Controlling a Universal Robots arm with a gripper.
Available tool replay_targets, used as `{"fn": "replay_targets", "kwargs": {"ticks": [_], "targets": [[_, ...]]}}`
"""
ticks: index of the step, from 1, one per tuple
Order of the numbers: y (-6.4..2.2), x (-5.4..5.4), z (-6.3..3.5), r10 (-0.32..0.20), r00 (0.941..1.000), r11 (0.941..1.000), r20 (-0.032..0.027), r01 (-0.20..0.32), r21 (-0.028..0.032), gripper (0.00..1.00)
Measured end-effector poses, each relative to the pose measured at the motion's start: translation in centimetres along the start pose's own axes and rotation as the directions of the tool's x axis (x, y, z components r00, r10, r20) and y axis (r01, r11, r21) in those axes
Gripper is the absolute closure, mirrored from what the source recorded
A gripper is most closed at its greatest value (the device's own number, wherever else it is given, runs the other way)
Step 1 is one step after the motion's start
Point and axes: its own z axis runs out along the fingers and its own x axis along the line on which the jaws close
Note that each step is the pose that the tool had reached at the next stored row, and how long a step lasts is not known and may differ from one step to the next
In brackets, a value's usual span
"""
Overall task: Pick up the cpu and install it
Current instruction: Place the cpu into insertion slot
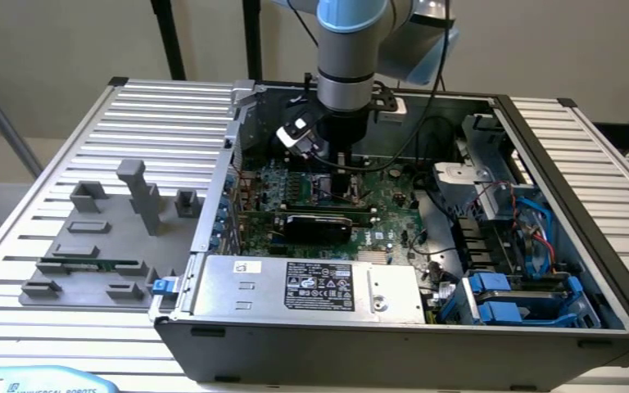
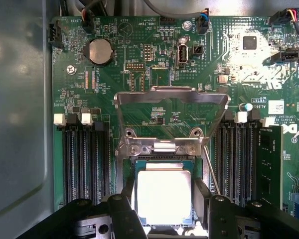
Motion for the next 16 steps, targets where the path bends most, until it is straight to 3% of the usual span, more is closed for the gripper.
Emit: {"fn": "replay_targets", "kwargs": {"ticks": [16], "targets": [[-0.07,0.11,0.17,0.0,1.0,1.0,0.0058,0.0,-0.0036,0.45]]}}
